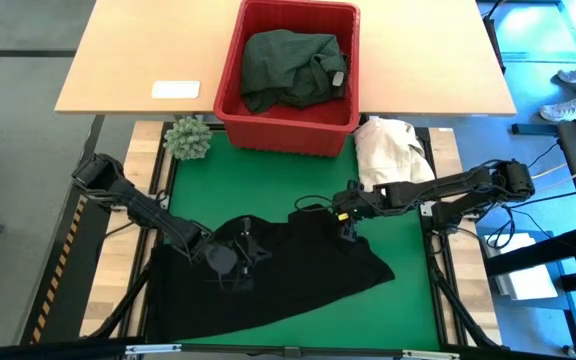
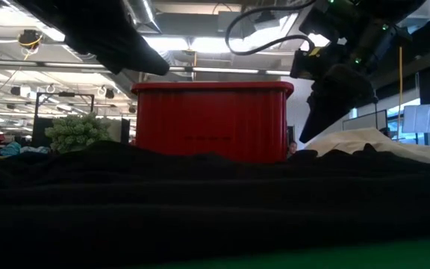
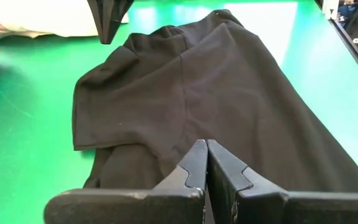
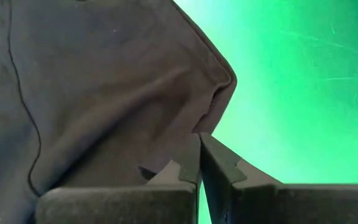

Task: Fold laundry
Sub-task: Fold the black shirt

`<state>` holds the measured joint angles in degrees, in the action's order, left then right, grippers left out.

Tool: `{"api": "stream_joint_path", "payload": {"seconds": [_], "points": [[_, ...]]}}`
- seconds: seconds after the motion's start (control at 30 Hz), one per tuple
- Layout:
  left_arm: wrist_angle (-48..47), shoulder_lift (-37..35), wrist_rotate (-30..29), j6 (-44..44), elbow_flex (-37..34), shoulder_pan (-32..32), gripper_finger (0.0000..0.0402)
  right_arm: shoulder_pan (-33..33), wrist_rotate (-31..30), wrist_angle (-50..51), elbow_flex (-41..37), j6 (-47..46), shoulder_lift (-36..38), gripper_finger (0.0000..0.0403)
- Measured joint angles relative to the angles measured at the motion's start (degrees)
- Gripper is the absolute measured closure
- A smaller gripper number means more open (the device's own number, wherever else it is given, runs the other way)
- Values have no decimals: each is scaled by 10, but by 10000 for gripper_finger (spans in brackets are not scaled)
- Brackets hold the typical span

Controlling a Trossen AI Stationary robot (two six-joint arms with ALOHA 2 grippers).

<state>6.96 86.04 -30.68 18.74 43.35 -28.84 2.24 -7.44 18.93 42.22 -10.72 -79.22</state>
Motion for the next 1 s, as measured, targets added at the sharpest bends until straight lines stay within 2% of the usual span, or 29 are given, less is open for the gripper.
{"api": "stream_joint_path", "payload": {"seconds": [0.2, 0.37, 0.63, 0.77, 1.0], "points": [[3, 0, -2, 2, 0, 0, 401, 0, 2, -12, 0, -10, 0, 380], [13, 0, -24, -7, 0, 1, 394, 0, 8, -14, 0, -8, 0, 318], [36, 0, -30, -26, 0, 15, 329, 0, 11, -33, 1, -25, -10, 212], [35, 0, -29, -15, 0, 24, 308, -10, 25, -52, 0, -42, -36, 182], [34, 0, -27, -9, 0, 26, 305, -49, 36, -68, 0, -55, -83, 157]]}}
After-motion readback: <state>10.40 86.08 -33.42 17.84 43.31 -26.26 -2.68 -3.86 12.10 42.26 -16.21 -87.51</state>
